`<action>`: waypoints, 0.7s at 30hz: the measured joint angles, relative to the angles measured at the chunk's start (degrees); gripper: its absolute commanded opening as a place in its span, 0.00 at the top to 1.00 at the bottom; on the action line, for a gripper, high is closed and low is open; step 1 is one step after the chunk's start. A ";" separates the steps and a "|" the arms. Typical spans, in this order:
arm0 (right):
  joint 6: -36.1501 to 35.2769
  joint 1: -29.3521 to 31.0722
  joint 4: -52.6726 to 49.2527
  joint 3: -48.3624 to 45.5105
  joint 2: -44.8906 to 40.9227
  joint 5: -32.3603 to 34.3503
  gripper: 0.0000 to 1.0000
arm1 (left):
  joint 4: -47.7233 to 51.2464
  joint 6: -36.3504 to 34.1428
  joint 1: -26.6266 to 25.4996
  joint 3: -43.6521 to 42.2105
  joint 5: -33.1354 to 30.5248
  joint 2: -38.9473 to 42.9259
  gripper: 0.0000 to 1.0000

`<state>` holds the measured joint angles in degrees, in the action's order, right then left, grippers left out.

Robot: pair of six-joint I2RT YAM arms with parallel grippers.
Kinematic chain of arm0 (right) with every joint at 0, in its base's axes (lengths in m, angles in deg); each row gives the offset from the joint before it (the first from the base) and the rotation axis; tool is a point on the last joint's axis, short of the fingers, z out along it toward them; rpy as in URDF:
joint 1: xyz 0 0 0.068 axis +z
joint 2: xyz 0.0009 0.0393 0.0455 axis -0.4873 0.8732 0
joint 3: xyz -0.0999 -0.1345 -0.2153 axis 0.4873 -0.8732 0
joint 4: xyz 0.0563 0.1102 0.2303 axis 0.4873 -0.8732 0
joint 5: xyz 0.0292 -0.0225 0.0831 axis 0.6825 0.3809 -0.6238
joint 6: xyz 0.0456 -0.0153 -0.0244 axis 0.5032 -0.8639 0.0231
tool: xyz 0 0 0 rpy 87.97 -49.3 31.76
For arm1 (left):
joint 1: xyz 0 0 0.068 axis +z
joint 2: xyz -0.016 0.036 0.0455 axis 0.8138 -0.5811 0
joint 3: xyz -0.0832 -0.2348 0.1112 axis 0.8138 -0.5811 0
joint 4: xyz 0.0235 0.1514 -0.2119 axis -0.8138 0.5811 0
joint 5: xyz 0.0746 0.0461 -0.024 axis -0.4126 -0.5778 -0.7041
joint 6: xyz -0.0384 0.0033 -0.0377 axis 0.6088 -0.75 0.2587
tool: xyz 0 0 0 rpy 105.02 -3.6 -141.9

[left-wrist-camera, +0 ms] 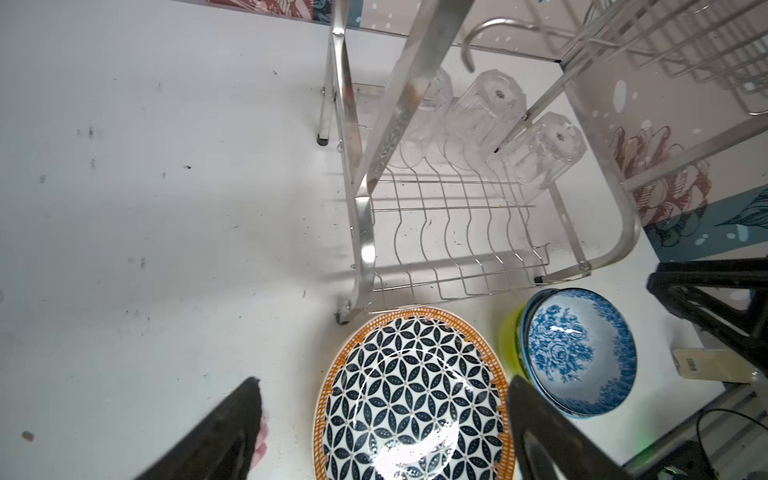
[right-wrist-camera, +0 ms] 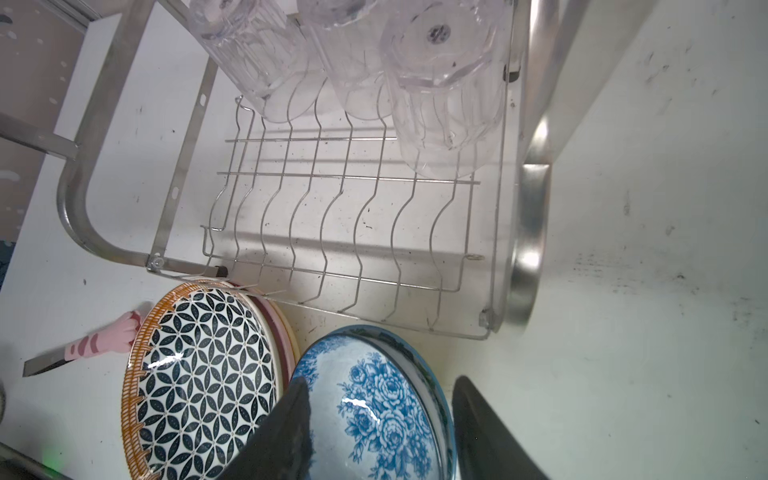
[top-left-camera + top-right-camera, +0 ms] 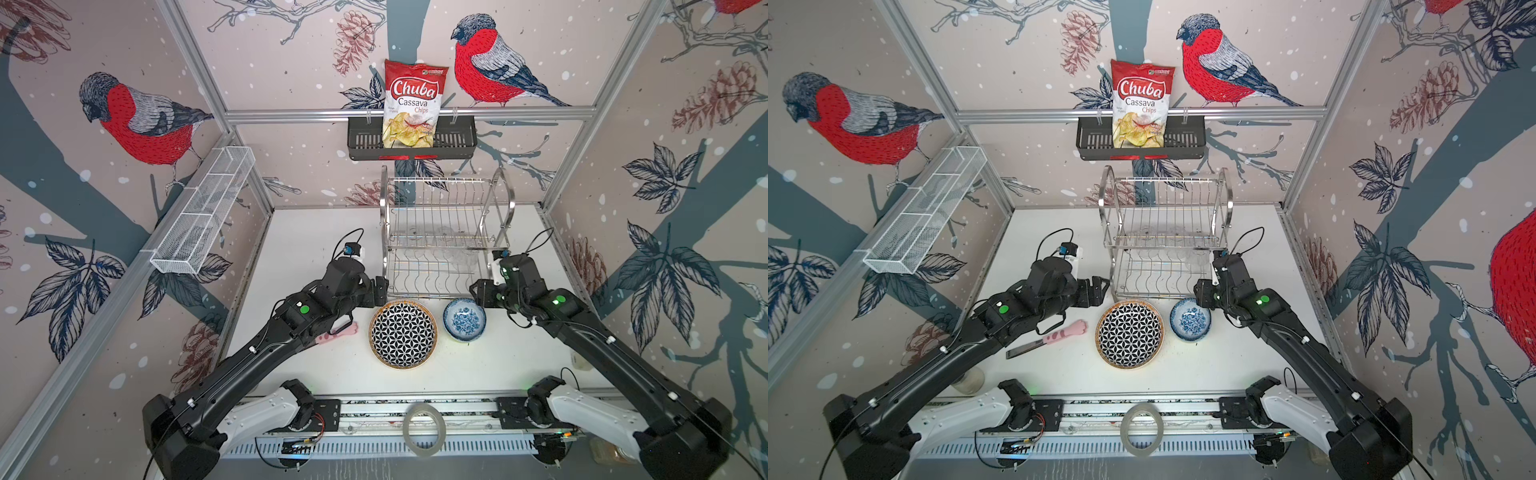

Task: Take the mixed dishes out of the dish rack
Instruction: 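Raise the right gripper away from the bowl stack toward the rack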

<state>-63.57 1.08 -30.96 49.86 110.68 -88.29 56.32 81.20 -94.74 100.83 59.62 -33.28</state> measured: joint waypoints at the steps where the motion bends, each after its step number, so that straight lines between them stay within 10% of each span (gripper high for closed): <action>1: 0.48 0.00 1.46 -1.33 -1.27 0.22 0.43 | -0.55 0.11 0.13 -0.55 -0.63 0.07 0.06; 21: 3.58 -2.69 12.59 -7.93 -7.32 7.30 0.49 | -16.48 2.36 4.26 -5.40 0.68 -7.96 0.09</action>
<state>-59.98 -1.61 -18.38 41.93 103.36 -80.99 39.84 83.56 -90.48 95.44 60.29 -41.23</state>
